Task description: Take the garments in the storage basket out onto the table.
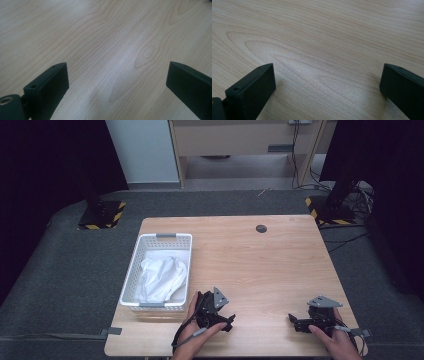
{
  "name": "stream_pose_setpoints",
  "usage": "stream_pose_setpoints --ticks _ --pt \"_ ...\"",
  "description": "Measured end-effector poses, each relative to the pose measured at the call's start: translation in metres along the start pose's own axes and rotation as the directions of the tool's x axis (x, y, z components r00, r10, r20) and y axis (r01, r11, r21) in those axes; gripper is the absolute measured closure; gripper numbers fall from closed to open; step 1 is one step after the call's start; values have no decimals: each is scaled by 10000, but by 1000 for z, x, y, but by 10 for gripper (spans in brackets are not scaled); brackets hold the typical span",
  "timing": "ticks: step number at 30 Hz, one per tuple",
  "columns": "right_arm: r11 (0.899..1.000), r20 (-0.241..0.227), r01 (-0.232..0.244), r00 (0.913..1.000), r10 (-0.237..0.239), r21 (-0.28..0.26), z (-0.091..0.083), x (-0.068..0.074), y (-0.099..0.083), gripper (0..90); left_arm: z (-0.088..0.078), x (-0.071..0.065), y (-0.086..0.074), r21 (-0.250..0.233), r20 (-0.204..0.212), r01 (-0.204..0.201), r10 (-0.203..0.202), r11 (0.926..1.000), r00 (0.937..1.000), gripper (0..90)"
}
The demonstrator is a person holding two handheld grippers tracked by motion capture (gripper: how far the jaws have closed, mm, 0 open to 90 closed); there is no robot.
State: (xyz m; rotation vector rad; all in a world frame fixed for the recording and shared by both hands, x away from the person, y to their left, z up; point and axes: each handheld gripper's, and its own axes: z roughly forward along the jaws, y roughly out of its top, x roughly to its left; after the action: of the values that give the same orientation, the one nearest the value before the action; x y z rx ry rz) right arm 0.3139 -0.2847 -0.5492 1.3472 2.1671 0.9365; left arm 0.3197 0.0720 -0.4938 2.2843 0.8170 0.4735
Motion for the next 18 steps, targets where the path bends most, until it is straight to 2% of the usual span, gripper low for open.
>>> stream_pose_setpoints --ticks 6,9,18 --pt "10000 1 0 10000 0 -2 0 0 0 5 -13 -1 6 196 59 -387 386 9991 9992 41" --pt "10000 1 -1 10000 1 -1 0 0 0 5 -20 1 8 150 54 -286 285 9995 9996 41" --pt "10000 12 -8 10000 8 -9 0 0 0 5 -32 3 13 189 93 -425 423 9989 9991 43"
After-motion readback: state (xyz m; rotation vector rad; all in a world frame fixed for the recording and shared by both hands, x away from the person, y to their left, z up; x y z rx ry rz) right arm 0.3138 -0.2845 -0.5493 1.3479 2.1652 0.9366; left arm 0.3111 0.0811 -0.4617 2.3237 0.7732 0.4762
